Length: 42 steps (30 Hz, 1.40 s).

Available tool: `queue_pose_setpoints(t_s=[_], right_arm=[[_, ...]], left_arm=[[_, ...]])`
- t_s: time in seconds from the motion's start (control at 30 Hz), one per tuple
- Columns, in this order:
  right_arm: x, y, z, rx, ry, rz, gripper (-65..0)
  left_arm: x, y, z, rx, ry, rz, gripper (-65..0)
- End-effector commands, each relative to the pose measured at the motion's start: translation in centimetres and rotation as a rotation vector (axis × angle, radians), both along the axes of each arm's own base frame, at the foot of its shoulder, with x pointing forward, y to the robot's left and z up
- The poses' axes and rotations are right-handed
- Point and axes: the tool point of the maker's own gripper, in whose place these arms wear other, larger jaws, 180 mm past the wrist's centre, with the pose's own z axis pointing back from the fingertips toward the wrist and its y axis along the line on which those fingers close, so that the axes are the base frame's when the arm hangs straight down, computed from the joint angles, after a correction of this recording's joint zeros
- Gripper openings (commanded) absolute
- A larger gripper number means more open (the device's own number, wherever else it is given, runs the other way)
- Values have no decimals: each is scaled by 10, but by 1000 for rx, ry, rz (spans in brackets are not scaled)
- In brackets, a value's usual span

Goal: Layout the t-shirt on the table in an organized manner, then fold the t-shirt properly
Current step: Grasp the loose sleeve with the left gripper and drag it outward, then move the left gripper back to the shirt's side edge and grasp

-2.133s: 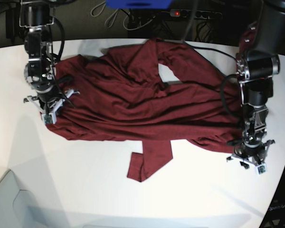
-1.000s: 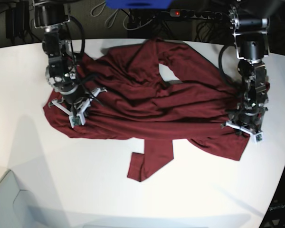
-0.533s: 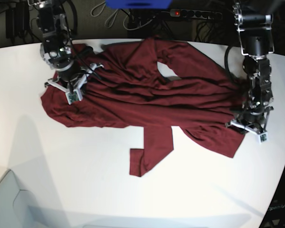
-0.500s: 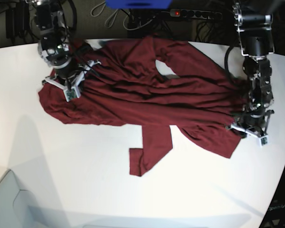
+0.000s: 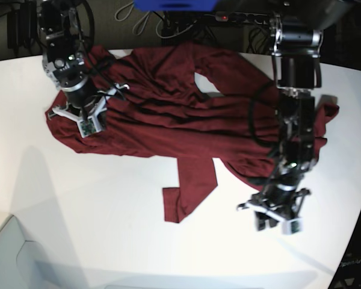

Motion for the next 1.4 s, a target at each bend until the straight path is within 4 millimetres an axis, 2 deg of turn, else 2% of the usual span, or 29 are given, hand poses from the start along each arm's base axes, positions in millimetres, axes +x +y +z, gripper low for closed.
queue_pose_setpoints(t_s=[0.0, 0.03, 0.1, 0.23, 0.43, 0.63, 0.67, 0.77, 0.8, 0.87, 0.9, 1.0, 1.07, 1.17, 1.27, 1.37], right_arm=[[11, 0, 16, 2, -59, 4, -643], [14, 0, 18, 1, -67, 5, -643], [15, -1, 18, 0, -67, 2, -643], [16, -1, 19, 0, -71, 2, -643], [16, -1, 18, -2, -69, 2, -643], [17, -1, 19, -2, -71, 2, -643], [17, -1, 19, -2, -71, 2, -643], [17, -1, 19, -2, -72, 2, -643], [17, -1, 19, -2, -72, 2, -643], [17, -1, 19, -2, -71, 2, -643], [17, -1, 19, -2, -71, 2, -643], [17, -1, 19, -2, -71, 2, -643], [17, 0, 18, -1, -68, 6, -643], [16, 1, 18, -1, -68, 7, -643], [16, 1, 18, 1, -68, 7, -643], [16, 1, 18, 1, -68, 7, -643]], left_arm=[[11, -17, 10, 8, -23, -37, -470], [15, -42, 3, 15, -3, -90, -470], [20, -75, -11, 27, 40, -158, -469], [28, -118, -48, 34, 171, -225, -469], [40, -141, -72, 17, 200, -219, -468], [30, -149, -99, 117, 195, -263, -473], [27, -148, -103, 137, 195, -270, -474], [26, -124, -115, 185, 206, -252, -478], [25, -118, -119, 191, 213, -243, -498], [24, -96, -126, 213, 224, -215, -583], [25, -84, -126, 222, 222, -199, -647], [27, -58, -127, 247, 220, -167, -631], [29, -45, -125, 256, 219, -149, -650], [45, -28, -101, 200, 167, -83, -649], [62, -4, -66, 100, 84, 19, -649], [73, 9, -37, 41, 12, 76, -649]])
